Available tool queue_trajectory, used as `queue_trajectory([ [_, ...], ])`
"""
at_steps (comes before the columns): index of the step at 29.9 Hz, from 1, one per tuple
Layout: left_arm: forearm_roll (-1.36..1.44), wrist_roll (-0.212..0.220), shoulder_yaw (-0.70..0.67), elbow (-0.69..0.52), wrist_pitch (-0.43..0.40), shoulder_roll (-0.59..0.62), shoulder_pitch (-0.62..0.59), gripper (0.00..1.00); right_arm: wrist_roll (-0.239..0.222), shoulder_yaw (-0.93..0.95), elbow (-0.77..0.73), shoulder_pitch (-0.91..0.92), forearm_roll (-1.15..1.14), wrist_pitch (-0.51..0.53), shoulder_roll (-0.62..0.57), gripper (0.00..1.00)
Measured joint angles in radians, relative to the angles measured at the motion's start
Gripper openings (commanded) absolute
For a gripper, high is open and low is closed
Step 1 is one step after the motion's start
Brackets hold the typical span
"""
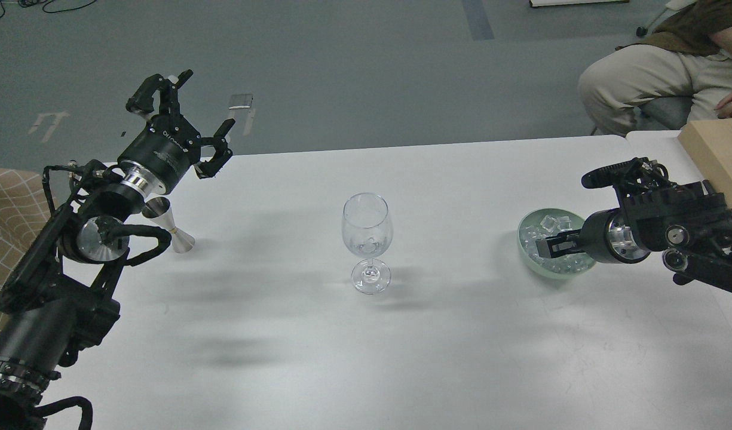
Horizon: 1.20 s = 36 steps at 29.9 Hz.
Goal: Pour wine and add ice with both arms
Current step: 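Close the right gripper on an ice cube in the bowl, then lift the ice cube with the right gripper and swing toward the glass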
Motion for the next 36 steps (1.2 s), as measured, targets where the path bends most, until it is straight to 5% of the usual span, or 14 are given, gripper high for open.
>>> queue_trajectory([
  [15,0.000,0.000,0.002,0.001,0.000,0.000,0.000,0.98,0.000,0.000,-0.028,0.000,-0.002,0.009,0.018,0.47],
  [23,0.000,0.000,0.002,0.001,0.001,0.000,0.000,0.98,-0.001,0.000,-0.037,0.000,0.001,0.014,0.028,0.30],
  [30,0.000,0.000,0.005,0.002,0.001,0.000,0.002,0.98,0.000,0.000,-0.036,0.003,0.004,0.035,0.029,0.02],
  [36,0.000,0.000,0.005,0.002,0.002,0.000,0.002,0.98,0.001,0.006,-0.035,0.006,0.007,0.063,0.025,0.00],
])
